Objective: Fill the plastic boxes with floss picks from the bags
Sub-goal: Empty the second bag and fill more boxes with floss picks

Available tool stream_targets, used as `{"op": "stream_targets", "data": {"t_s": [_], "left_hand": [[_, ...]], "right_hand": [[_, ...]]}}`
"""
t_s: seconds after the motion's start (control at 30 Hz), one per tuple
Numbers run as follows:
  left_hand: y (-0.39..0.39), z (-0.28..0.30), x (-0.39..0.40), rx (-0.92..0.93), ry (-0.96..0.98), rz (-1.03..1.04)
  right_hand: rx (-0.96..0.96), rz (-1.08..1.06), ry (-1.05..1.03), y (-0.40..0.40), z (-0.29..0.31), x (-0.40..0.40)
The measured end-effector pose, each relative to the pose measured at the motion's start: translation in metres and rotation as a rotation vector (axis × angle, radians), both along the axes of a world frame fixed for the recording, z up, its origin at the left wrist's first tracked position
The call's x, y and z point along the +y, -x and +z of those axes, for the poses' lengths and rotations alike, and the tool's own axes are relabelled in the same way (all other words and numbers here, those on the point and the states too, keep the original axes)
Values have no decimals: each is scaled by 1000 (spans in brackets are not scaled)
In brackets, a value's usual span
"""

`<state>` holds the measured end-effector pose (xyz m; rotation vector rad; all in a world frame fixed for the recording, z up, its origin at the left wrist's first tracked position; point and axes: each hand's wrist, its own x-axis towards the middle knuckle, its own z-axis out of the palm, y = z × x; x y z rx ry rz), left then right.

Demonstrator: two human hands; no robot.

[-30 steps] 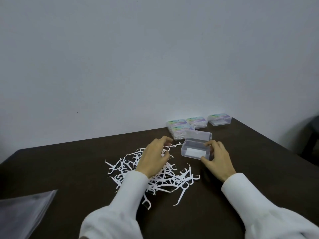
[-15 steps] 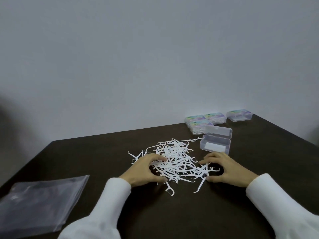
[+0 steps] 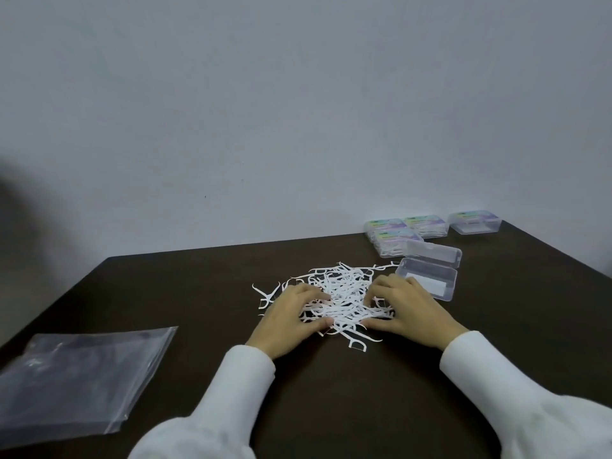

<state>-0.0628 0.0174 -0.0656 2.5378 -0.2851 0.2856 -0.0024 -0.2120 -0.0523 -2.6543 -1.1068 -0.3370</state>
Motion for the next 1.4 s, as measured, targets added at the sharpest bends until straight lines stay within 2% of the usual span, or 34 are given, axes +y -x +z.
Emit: {"op": "stream_targets", "data": {"t_s": [0.17,0.43,0.63,0.73,1.2,1.4], "left_hand": [[4,3,14,63,-30,27],[5,7,4,-122,-134,54],[5,5,-2,-226,-216,59],[5,4,-2,-254,-197,77],[5,11,-6,-498,-47,187],[2,13,-13,-521,-11,222]], "right_hand": [[139,69,35,-3,5,9],[20,109,-56,-2,3,7],[192,59,-174,-7,7,-1],[285,33,-254,-9,8,-5],[487,-25,-473,-18,9,-21],[559,-20,-509,-20,11,-24]]}}
